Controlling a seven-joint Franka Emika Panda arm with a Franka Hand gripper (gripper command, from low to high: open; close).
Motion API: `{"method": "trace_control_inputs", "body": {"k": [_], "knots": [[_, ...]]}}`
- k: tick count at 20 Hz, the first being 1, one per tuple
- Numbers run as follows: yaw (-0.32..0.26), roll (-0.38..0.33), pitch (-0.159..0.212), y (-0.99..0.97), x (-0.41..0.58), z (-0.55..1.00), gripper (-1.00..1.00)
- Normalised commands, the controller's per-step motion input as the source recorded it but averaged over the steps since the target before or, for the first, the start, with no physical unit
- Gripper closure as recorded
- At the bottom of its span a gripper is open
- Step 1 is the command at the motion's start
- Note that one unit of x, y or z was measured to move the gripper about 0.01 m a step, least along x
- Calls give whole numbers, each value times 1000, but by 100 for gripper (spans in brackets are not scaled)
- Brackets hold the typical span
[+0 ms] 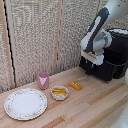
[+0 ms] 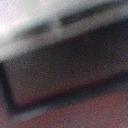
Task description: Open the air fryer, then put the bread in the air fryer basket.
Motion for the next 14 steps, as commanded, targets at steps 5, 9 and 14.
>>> {"method": "trace_control_inputs", "body": {"k": [5, 9, 14], "knots": [[24, -102, 22, 714, -126, -58, 100], [20, -38, 8, 194, -6, 0, -100], [-22, -29, 1, 55, 96, -5, -100]]}}
